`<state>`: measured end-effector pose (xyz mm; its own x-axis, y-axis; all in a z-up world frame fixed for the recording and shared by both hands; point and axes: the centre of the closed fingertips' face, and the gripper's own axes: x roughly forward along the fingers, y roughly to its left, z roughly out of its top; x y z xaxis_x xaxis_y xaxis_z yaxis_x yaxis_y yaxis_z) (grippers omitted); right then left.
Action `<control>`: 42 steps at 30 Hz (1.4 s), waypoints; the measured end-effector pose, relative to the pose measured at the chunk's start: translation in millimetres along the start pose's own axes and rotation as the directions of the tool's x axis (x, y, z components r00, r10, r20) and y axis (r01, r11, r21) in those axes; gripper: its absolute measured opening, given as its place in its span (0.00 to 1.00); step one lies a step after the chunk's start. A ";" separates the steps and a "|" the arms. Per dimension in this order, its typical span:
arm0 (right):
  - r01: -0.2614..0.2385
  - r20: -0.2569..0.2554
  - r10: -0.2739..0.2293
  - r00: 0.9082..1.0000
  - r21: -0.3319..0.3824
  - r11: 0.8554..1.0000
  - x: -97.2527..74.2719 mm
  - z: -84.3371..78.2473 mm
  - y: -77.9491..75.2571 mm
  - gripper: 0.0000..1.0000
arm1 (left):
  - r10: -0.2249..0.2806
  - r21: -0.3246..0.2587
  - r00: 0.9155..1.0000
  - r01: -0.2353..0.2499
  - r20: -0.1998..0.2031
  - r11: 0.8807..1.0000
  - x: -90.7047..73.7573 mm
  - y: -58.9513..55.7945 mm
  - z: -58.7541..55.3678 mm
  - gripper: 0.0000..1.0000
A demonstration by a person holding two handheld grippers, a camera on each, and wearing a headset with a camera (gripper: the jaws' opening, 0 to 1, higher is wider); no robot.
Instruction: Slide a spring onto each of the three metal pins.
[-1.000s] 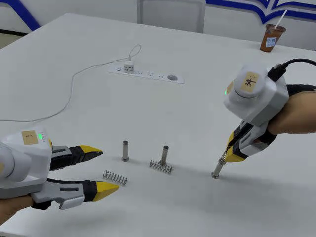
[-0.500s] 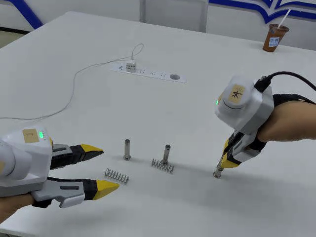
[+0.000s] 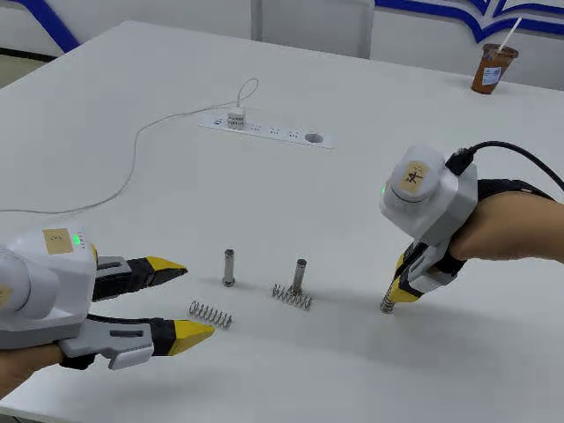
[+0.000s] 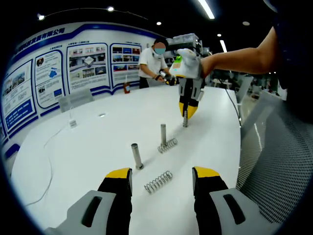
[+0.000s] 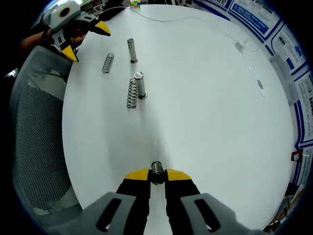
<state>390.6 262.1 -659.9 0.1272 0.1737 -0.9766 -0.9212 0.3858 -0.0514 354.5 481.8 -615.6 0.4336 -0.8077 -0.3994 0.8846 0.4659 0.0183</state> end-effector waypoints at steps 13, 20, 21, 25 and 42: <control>0.003 0.017 -0.003 1.000 -0.001 1.000 3.6 -1.7 -1.2 0.17 | 0.000 0.003 1.000 0.000 -0.001 1.000 -1.0 -0.9 2.8 0.51; 0.013 0.042 -0.013 0.999 0.000 1.000 -0.5 0.1 -3.1 0.21 | -0.004 0.006 1.000 0.004 -0.003 1.000 -0.2 -2.3 2.3 0.51; 0.015 0.044 -0.015 0.999 0.001 1.000 -1.6 0.3 -3.0 0.22 | -0.004 0.006 1.000 0.004 -0.003 1.000 -0.2 -2.4 2.3 0.51; 0.030 0.060 -0.030 0.998 -0.005 1.000 -9.9 7.2 -0.1 0.23 | -0.004 0.008 1.000 0.004 -0.006 1.000 -0.5 -2.4 2.0 0.51; -0.011 0.201 0.014 0.979 -0.014 1.000 -5.4 69.2 26.8 0.22 | -0.002 0.013 1.000 0.002 -0.002 1.000 -0.1 -2.8 3.8 0.50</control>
<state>390.7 334.2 -641.6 0.1858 0.3576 -0.9152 -0.9275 0.3713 -0.0432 352.6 479.1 -612.1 0.4314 -0.8080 -0.4013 0.8877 0.4595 0.0291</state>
